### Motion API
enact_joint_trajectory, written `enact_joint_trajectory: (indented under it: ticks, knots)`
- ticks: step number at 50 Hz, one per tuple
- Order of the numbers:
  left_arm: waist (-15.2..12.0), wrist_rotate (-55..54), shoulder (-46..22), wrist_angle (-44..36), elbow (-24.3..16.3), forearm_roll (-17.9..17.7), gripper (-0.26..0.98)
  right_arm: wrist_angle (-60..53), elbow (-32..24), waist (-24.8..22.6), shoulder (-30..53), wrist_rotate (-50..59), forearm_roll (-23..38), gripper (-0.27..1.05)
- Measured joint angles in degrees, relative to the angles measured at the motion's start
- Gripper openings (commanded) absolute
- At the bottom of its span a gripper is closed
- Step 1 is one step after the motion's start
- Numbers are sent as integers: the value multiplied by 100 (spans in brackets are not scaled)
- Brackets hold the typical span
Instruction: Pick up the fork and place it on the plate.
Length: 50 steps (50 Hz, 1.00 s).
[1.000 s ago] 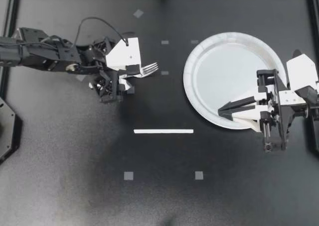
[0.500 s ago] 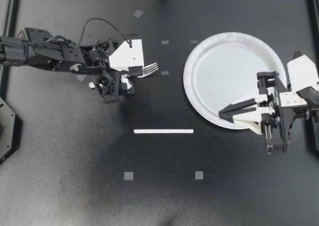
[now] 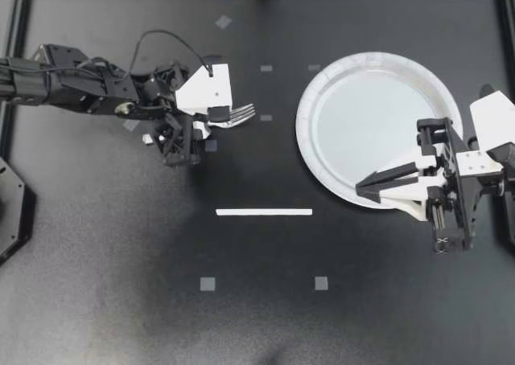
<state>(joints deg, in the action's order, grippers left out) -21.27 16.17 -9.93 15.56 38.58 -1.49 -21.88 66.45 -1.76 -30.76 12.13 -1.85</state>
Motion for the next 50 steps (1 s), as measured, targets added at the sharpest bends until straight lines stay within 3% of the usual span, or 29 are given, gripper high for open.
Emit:
enact_joint_trajectory:
  ticks: [7, 19, 33, 42, 50]
  knots:
    - [-9, 9, -9, -9, 9, -9, 27, 0, 35, 0, -62, 0, 0, 24]
    - [0, 18, 70, 9, -9, 0, 4, 9, 62, 0, -123, 0, 0, 24]
    - [-9, -149, 1327, -105, -483, -105, 2, -290, -97, 0, 211, -132, 9, 25]
    - [105, -387, 2136, -1600, -316, -721, 2, -1248, -272, 0, 633, -703, 26, 33]
    - [773, -738, 2575, -3762, 290, -817, 2, -2048, -580, 44, 1239, -1195, 0, 54]
